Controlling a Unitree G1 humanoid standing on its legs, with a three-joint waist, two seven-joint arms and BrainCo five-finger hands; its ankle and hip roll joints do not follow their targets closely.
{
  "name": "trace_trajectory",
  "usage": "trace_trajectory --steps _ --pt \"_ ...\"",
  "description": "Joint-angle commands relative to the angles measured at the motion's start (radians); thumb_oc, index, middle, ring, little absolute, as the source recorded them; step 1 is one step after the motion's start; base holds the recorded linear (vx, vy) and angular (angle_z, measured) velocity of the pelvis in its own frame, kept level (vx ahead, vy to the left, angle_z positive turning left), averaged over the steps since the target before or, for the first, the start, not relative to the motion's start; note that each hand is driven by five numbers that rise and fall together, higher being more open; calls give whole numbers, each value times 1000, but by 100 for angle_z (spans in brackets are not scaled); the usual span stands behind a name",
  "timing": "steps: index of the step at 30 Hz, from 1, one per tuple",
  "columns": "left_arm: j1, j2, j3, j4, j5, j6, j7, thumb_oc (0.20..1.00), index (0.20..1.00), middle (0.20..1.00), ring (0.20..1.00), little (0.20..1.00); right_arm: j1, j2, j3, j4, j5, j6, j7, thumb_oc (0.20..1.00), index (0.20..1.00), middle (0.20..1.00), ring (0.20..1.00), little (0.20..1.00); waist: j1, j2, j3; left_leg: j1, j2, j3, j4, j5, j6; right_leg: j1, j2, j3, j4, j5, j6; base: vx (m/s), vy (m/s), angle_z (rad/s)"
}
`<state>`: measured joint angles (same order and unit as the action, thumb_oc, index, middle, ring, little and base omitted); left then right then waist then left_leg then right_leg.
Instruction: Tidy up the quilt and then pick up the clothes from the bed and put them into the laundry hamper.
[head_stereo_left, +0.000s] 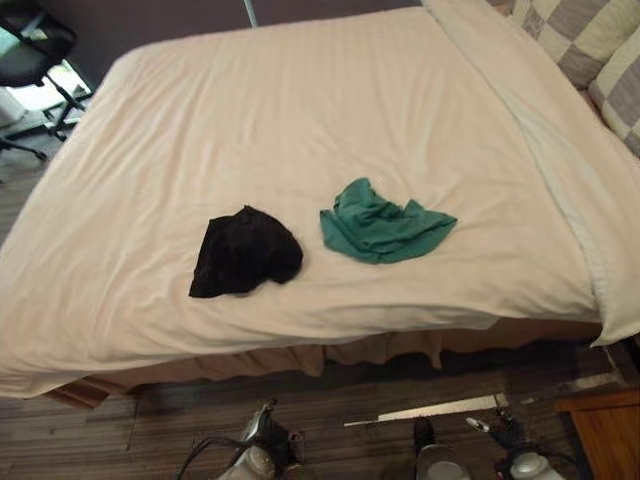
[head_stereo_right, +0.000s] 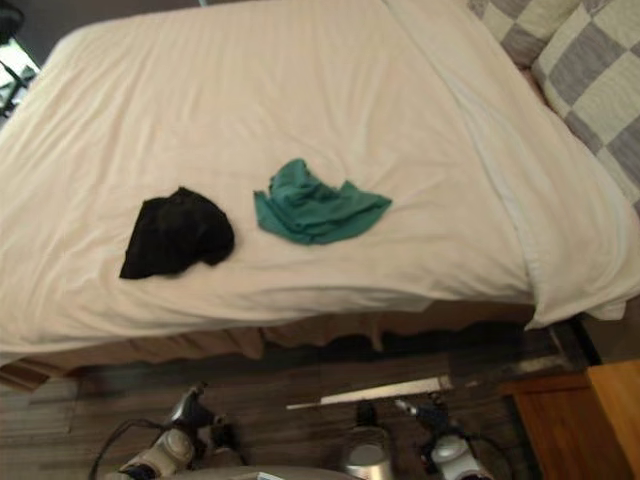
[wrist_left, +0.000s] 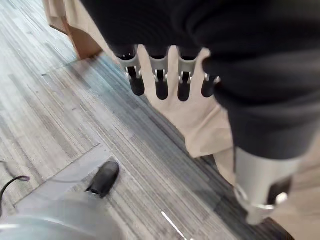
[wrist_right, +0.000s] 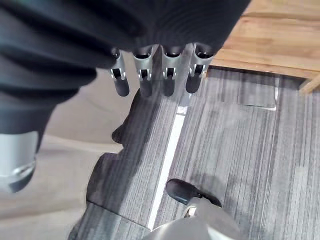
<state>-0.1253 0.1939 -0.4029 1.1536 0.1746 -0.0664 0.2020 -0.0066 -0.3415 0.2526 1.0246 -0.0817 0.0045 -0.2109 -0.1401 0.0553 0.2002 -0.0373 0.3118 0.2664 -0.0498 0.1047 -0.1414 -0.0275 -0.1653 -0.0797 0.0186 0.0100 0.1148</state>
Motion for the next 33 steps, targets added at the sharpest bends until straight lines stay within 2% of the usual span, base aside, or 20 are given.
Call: trace_trajectory --steps 1,2,3,4,5,6,7,10,13,16,18,19,20,21,23,24,25,29,31,33 --pt "-69 73 23 -23 7 -7 23 1000 1000 1000 1000 1000 -64 91 99 -53 -59 -7 11 1000 1000 1000 1000 1000 3 -62 -2 16 -67 -2 4 -69 -15 1 -241 -7 -45 103 95 -30 480 -18" --pt "-70 86 22 -30 13 -6 17 1000 1000 1000 1000 1000 -76 101 100 -58 -53 -8 9 1000 1000 1000 1000 1000 17 -70 4 27 -76 32 1 -79 -3 -22 -252 -55 -30 121 86 -48 450 -1" --pt "-69 97 28 -36 13 -3 10 1000 1000 1000 1000 1000 -89 111 112 -64 -45 -13 12 1000 1000 1000 1000 1000 27 -72 5 39 -84 60 -15 -81 8 -49 -234 -113 8 102 66 -18 420 -24" --pt "-68 107 29 -39 16 2 6 1000 1000 1000 1000 1000 -87 113 116 -70 -43 -17 14 1000 1000 1000 1000 1000 26 -79 0 43 -97 68 -30 -82 16 -61 -194 -116 34 78 62 -2 273 -44" --pt "-68 107 29 -39 16 2 6 1000 1000 1000 1000 1000 -87 113 116 -70 -43 -17 14 1000 1000 1000 1000 1000 26 -79 -1 43 -97 68 -30 -81 16 -62 -194 -116 34 78 62 17 376 -64" --pt "-67 115 34 -25 31 17 6 1000 1000 1000 1000 1000 -79 112 116 -62 -27 -27 21 1000 1000 1000 1000 1000 12 -85 11 49 -122 54 -37 -88 33 -88 -59 -32 77 16 58 7 322 -34" --pt "-69 115 33 -16 42 21 6 1000 1000 1000 1000 1000 -76 112 114 -52 -22 -27 19 1000 1000 1000 1000 1000 11 -86 12 48 -135 46 -37 -90 39 -84 -22 -15 67 -3 55 8 406 -14" --pt "-67 123 48 33 59 40 15 1000 1000 1000 1000 1000 -78 118 91 4 -2 -21 1 1000 1000 1000 1000 1000 11 -94 16 52 -164 57 -37 -102 51 -69 25 -14 20 -17 24 12 129 18" --pt "-46 125 85 88 47 57 27 1000 1000 1000 1000 1000 -76 121 52 66 20 -16 -18 1000 1000 1000 1000 1000 14 -102 9 58 -177 65 -37 -110 56 -52 21 -19 -35 -3 34 53 8 5" --pt "30 150 220 130 -35 57 81 1000 1000 1000 1000 1000 -43 82 -63 135 73 -8 -74 1000 1000 1000 1000 1000 28 -108 -10 91 -184 82 -37 -119 57 -11 -1 -17 -84 22 44 129 -37 -8" --pt "60 180 295 133 -84 52 116 1000 1000 1000 1000 1000 -2 43 -138 110 123 -16 -89 1000 1000 1000 1000 1000 26 -110 -16 113 -183 87 -37 -121 54 11 -7 -17 -95 26 48 116 -53 -3" --pt "60 180 295 133 -84 52 116 1000 1000 1000 1000 1000 -2 44 -138 110 123 -16 -89 1000 1000 1000 1000 1000 26 -110 -18 110 -183 88 -37 -119 54 7 -7 -16 -95 27 48 137 -56 0" --pt "85 216 357 96 -124 39 149 1000 1000 1000 1000 1000 42 -18 -235 28 166 -39 -125 1000 1000 1000 1000 1000 18 -107 -20 125 -184 91 -37 -122 50 27 -18 -23 -102 28 55 84 -33 -4" --pt "85 217 357 96 -124 39 149 1000 1000 1000 1000 1000 42 -18 -235 28 166 -38 -125 1000 1000 1000 1000 1000 18 -107 -22 123 -184 91 -37 -120 50 24 -18 -22 -102 30 54 120 -44 -2" --pt "84 283 396 -13 -131 20 179 1000 1000 1000 1000 1000 91 -87 -331 -109 193 -63 -155 1000 1000 1000 1000 1000 5 -100 -17 132 -184 94 -37 -121 46 35 -27 -31 -106 30 62 79 -17 2" --pt "78 362 432 -175 -137 4 198 1000 1000 1000 1000 1000 135 -156 -408 -272 189 -82 -172 1000 1000 1000 1000 1000 -6 -91 -14 132 -184 97 -37 -120 45 33 -30 -32 -106 32 67 81 -8 5" --pt "71 400 447 -243 -140 -8 207 1000 1000 1000 1000 1000 144 -188 -435 -322 185 -89 -177 1000 1000 1000 1000 1000 -10 -88 -14 133 -183 97 -37 -120 44 33 -32 -34 -106 33 69 65 -16 8" --pt "30 518 474 -507 -121 -71 218 1000 1000 1000 1000 1000 123 -316 -487 -442 124 -116 -194 1000 1000 1000 1000 1000 -17 -79 -21 133 -179 99 -37 -123 38 29 -32 -37 -106 32 77 42 -37 0" --pt "19 583 483 -620 -69 -85 225 1000 1000 1000 1000 1000 115 -368 -504 -543 67 -130 -205 1000 1000 1000 1000 1000 -19 -76 -26 136 -172 102 -37 -123 35 28 -30 -34 -106 29 78 49 -51 -3" --pt "25 604 474 -720 -2 -93 210 1000 1000 1000 1000 1000 101 -402 -514 -621 12 -146 -212 1000 1000 1000 1000 1000 -19 -77 -28 137 -167 103 -37 -124 33 28 -28 -30 -106 25 78 33 -65 -4"
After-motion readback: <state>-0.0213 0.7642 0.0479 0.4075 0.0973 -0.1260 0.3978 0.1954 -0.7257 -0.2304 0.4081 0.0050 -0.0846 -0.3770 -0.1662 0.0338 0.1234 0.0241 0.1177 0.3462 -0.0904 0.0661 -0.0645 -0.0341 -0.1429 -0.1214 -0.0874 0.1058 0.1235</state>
